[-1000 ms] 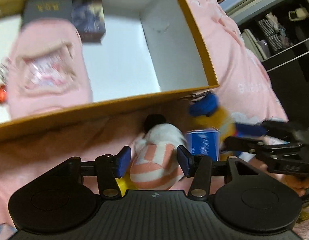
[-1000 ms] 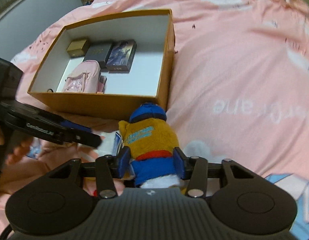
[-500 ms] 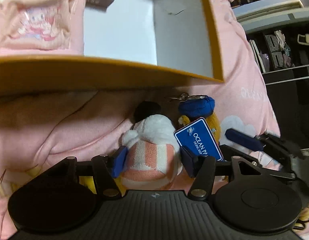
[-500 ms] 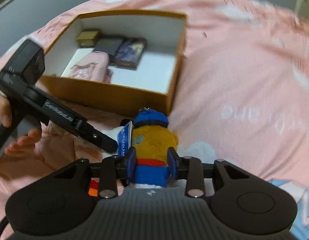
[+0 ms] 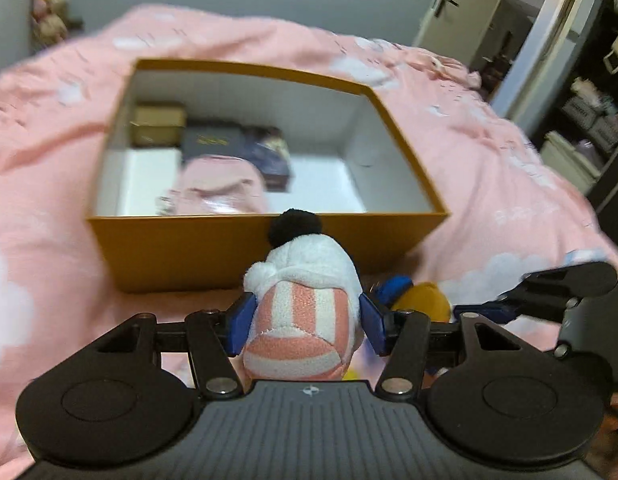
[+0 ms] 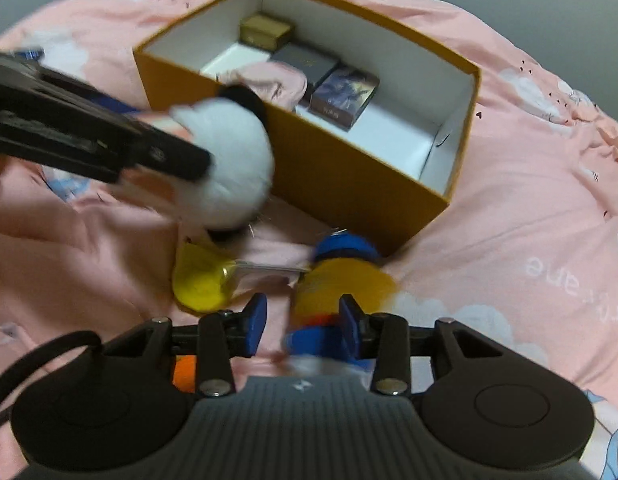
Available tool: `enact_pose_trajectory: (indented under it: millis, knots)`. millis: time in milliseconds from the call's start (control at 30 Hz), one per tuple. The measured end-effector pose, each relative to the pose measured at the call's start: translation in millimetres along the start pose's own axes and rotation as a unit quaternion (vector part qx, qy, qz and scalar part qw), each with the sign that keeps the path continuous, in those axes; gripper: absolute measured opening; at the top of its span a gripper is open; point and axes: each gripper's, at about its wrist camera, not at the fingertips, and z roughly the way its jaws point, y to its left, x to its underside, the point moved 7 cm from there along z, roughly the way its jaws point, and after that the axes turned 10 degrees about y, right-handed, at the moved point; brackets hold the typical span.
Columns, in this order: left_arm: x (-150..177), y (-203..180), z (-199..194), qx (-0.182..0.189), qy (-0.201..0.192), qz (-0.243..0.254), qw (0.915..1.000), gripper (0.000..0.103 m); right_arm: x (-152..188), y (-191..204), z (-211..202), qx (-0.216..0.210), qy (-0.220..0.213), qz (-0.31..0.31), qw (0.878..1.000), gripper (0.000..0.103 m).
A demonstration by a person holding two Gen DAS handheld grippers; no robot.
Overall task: Organize objects
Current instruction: 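Lift both plush toys and carry them over the orange box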
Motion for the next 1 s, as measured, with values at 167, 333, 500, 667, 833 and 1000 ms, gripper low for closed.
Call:
enact_pose_trajectory:
  millis: [167, 333, 500, 667, 833, 1000]
  knots:
    - [15, 16, 14, -0.042, 0.032, -0.011, 0.9985, 0.065, 3, 16, 13, 0.048, 0.018, -0.044, 0.998, 0.053]
    - [19, 21, 11, -0.008, 0.06, -0.037, 0.9974, 0.066, -2, 11, 12, 0.03, 0.024, -0.029, 0.999, 0.054]
    - [19, 31, 13, 0.054, 0.098, -0.095, 0.9891, 0.074, -8, -30, 6, -0.052, 0.034, 0.09, 0.994, 0.054]
    - [17, 29, 18, 0.029, 0.111, -0.076, 0.9905, 0.074, -5, -56, 21, -0.12, 0.061, 0.178, 0.975, 0.054]
    - [15, 22, 22, 0.002, 0.115, -0.046, 0.9923, 0.076, 5, -55, 50, -0.185, 0.093, 0.232, 0.95, 0.053]
    - [9, 16, 29, -0.03, 0.117, -0.02, 0.9924, 0.076, 5, -54, 54, -0.191, 0.088, 0.236, 0.949, 0.053]
